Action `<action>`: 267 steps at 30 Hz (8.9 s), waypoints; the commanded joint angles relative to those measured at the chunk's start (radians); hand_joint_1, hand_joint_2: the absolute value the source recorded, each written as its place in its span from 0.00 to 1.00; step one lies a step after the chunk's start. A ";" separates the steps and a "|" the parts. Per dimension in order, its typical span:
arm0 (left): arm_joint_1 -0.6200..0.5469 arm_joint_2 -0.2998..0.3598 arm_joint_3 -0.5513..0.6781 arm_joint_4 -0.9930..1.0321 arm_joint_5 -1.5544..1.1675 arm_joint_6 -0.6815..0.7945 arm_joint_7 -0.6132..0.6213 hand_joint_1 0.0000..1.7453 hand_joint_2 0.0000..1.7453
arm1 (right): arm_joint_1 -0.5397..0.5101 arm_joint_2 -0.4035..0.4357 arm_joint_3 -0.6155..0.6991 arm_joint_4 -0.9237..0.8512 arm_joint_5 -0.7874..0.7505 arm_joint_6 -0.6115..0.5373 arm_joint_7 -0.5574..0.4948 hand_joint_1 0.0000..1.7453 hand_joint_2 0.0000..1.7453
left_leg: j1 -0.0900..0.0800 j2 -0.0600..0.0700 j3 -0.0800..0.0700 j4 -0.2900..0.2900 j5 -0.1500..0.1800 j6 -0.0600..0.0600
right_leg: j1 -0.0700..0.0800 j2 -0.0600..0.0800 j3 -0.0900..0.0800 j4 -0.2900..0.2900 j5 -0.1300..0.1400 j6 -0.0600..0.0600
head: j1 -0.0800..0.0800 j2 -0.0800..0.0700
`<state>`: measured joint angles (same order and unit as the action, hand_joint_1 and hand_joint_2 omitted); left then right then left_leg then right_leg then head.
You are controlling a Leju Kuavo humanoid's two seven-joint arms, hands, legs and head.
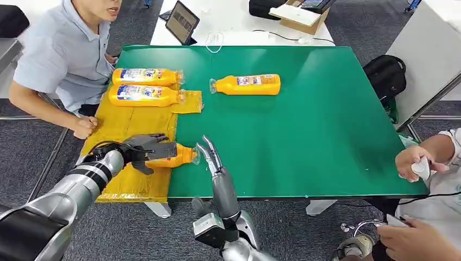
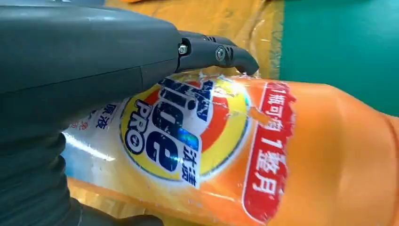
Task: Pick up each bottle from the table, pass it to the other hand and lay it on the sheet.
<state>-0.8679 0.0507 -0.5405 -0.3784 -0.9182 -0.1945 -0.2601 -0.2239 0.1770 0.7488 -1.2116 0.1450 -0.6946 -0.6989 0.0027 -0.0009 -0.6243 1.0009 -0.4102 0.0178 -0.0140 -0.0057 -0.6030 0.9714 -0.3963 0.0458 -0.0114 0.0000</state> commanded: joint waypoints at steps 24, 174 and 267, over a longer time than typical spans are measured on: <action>-0.005 0.044 0.267 -0.116 0.393 -0.105 -0.331 0.00 1.00 | -0.058 -0.041 0.069 0.063 -0.014 -0.003 0.001 0.00 0.00 | 0.001 0.002 0.005 0.000 -0.003 -0.001 | 0.001 0.002 0.005 0.000 -0.002 -0.002 | 0.000 0.000; 0.742 -0.152 0.170 -0.951 1.165 -0.100 -0.179 0.00 1.00 | -0.157 0.051 -0.073 0.455 0.083 0.495 0.001 0.87 1.00 | -0.002 0.000 0.008 -0.001 -0.003 0.003 | -0.002 0.001 0.007 -0.002 -0.003 0.002 | 0.000 0.000; 0.212 0.066 0.135 -0.095 -0.116 0.437 0.070 0.55 1.00 | 0.002 0.044 -0.140 0.215 0.010 0.259 0.001 0.00 0.00 | -0.001 0.001 0.009 -0.001 -0.002 0.001 | -0.001 0.002 0.008 -0.001 -0.002 0.001 | 0.000 0.000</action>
<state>-0.6322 0.1186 -0.3685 -0.5753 -1.0307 0.2529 -0.1873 -0.2090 0.2365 0.6348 -1.0304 0.1568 -0.4398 -0.6989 0.0017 0.0002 -0.6187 1.0005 -0.4109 0.0190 -0.0152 -0.0041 -0.5985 0.9708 -0.3977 0.0488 -0.0114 0.0000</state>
